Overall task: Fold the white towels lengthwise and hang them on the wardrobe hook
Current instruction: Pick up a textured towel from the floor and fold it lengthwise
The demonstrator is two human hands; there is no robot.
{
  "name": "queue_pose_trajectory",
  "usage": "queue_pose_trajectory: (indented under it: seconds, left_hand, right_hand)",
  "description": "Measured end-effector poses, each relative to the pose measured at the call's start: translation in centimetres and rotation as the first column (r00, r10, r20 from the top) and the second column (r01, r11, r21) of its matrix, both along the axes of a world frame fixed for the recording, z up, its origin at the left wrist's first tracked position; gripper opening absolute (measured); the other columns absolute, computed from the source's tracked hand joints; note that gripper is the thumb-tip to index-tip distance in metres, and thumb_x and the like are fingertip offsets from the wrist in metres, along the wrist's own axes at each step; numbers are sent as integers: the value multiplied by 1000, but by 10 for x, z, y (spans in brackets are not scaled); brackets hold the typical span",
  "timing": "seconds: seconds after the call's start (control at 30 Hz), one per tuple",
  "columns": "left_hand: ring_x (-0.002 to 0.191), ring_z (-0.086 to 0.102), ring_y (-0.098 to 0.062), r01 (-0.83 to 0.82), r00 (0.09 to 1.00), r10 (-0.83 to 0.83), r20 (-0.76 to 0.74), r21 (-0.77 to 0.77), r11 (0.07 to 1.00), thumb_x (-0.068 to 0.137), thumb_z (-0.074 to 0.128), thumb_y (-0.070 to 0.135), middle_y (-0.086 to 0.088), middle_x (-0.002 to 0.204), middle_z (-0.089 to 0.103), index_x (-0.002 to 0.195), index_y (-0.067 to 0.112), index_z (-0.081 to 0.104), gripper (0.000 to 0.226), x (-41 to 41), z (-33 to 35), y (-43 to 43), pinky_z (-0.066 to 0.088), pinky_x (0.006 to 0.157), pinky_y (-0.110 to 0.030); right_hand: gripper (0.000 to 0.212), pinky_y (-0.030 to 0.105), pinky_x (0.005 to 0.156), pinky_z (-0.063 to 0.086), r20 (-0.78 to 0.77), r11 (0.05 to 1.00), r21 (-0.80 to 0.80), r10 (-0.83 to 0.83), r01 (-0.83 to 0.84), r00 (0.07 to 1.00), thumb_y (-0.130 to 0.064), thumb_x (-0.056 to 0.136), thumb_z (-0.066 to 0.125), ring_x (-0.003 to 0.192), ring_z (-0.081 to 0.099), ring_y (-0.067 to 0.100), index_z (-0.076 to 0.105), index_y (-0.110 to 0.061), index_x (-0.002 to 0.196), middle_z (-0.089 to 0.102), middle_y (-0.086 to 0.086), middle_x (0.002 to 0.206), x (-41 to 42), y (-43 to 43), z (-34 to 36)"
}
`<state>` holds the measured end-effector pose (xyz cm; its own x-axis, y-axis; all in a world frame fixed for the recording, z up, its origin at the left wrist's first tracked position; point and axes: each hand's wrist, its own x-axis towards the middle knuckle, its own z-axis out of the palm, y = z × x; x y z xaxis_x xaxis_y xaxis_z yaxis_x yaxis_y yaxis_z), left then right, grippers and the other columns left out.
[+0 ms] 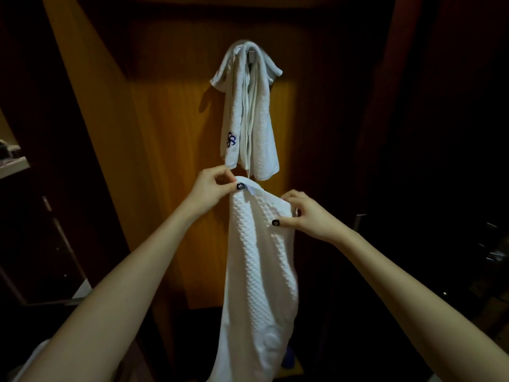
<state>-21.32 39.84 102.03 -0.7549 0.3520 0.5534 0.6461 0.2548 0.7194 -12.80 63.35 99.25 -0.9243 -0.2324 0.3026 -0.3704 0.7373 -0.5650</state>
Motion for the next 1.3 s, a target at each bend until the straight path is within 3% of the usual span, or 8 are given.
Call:
queue_pose_trajectory:
  seconds: [0.1, 0.27, 0.43, 0.6, 0.73, 0.83, 0.97, 1.3]
  left_hand:
    - [69, 53, -3, -39, 999, 39, -1, -14, 999, 79, 74, 5, 3, 71, 60, 68, 18, 60, 22, -16, -3, -4, 42, 68, -20]
    - [63, 54, 3, -98, 995, 98, 3, -21, 995, 79, 74, 5, 8, 68, 61, 67, 22, 60, 25, -49, -5, -21, 44, 64, -23]
    - [61, 52, 2, -155, 988, 156, 0, -44, 987, 80, 72, 1, 3, 68, 59, 68, 19, 59, 25, -77, -1, -27, 43, 62, -21]
    - [57, 54, 5, -213, 977, 213, 1, -45, 976, 81, 68, -4, -4, 68, 56, 71, 7, 57, 19, -95, 6, -34, 44, 54, -10]
    - [55, 55, 4, -265, 964, 265, -5, 25, 964, 82, 66, -7, -8, 69, 55, 82, -5, 58, 8, -102, 5, -37, 47, 54, -11]
    - [55, 54, 4, -306, 951, 308, -9, 80, 949, 82, 66, -7, -9, 70, 55, 83, -4, 58, 8, -104, 3, -35, 47, 54, -11]
    - [56, 54, 4, -326, 944, 330, -11, 125, 937, 81, 68, -4, -7, 70, 56, 78, 2, 58, 12, -103, 4, -27, 47, 56, -13]
    - [61, 54, 3, -200, 974, 212, -85, 124, 972, 82, 69, 0, -1, 71, 58, 72, 9, 57, 19, -104, 18, 5, 46, 58, -15]
  right_hand:
    - [30, 23, 63, 35, 18, 998, 7, -60, 60, 998, -40, 82, 73, 72, 46, 1, 56, -20, 69, 52, -2, 82, -6, 15, -13]
    - [31, 19, 61, 34, 47, 995, 67, -76, 72, 996, -45, 83, 70, 73, 46, -1, 55, -36, 57, 49, -7, 75, -34, 41, -17]
    - [23, 22, 75, 40, 69, 1000, 15, 13, -14, 997, -37, 84, 72, 95, 50, 8, 64, -22, 69, 55, -6, 105, -80, 54, -14]
    - [41, 23, 52, 28, -19, 965, -254, 61, -64, 998, -29, 81, 75, 53, 39, 3, 47, -18, 54, 42, -13, 54, -118, 64, -2]
    - [27, 29, 60, 41, -129, 934, -343, 60, -102, 990, -25, 82, 74, 66, 53, 12, 57, -7, 71, 58, 1, 70, -142, 69, 11]
    - [6, 30, 74, 51, -243, 903, -402, 55, -153, 968, -17, 86, 71, 82, 63, 9, 67, -13, 88, 67, -7, 87, -149, 71, 17]
    - [15, 29, 90, 52, -312, 883, -445, 1, -147, 950, -13, 90, 66, 99, 66, 8, 74, -8, 103, 72, -3, 101, -155, 73, 24]
    - [14, 27, 88, 53, -315, 921, -385, -189, 57, 930, -17, 93, 62, 95, 64, -1, 74, -15, 102, 71, -12, 98, -160, 107, 37]
